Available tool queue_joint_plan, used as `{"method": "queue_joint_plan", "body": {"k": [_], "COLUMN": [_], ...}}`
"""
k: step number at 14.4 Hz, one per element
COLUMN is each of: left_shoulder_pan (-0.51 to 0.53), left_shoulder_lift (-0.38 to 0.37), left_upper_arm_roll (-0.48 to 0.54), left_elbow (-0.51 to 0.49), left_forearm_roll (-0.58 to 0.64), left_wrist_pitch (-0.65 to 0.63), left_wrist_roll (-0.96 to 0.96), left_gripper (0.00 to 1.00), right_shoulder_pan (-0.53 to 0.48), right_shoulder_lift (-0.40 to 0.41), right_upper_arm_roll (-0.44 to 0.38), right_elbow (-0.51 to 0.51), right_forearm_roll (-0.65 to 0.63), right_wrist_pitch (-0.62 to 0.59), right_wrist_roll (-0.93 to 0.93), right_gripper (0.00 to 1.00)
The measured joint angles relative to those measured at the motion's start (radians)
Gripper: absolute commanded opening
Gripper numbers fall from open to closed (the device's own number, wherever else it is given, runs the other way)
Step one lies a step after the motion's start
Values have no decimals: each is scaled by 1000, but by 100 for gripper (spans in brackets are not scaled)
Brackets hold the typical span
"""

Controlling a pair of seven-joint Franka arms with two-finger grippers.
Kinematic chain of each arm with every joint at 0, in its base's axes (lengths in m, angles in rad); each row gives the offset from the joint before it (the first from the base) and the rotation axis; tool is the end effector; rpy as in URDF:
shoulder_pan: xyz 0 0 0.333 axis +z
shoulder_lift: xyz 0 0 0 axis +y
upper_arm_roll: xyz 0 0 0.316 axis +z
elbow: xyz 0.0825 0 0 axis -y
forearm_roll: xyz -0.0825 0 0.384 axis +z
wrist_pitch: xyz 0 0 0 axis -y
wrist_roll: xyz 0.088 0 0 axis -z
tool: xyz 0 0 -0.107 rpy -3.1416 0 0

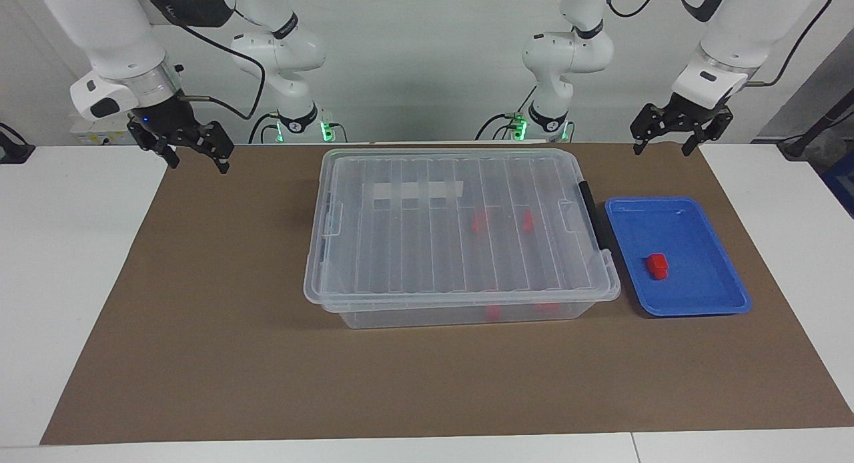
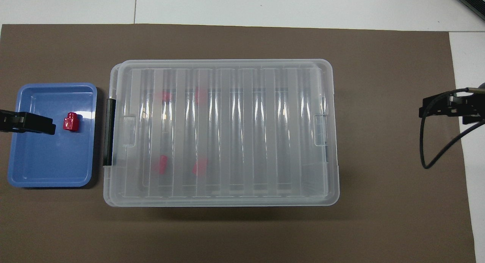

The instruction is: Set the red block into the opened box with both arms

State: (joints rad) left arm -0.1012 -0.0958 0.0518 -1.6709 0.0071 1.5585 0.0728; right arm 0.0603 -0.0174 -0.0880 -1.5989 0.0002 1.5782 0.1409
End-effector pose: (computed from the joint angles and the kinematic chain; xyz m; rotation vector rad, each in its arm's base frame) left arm 0.5220 -0.0237 0.6278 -3.1337 0.1921 0.0263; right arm 0.5493 -0.0156 0.6214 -3.1289 0.2644 0.0054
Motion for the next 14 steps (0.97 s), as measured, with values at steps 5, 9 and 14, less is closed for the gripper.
{"method": "queue_joint_plan", "body": {"k": [5, 9, 14], "left_shoulder_pan": [0, 0, 1], "left_shoulder_lift": [0, 0, 0], "left_upper_arm_roll": [0, 1, 2], "left_elbow": [0, 0, 0], "left_forearm_roll": [0, 0, 0], "left_wrist_pitch": [0, 0, 0], "left_wrist_roll": [0, 0, 0], "left_gripper": [100, 100, 100], "right_shoulder_pan": [7, 86, 199], "right_shoulder_lift": [-1, -16, -12], "right_upper_arm_roll": [1, 2, 6], "right_elbow": [-9, -131, -290], "right_forearm_roll": [1, 2, 28], "right_wrist_pitch": [30, 188, 392], "right_wrist_roll": [0, 24, 45], "right_gripper": [100, 100, 100]}}
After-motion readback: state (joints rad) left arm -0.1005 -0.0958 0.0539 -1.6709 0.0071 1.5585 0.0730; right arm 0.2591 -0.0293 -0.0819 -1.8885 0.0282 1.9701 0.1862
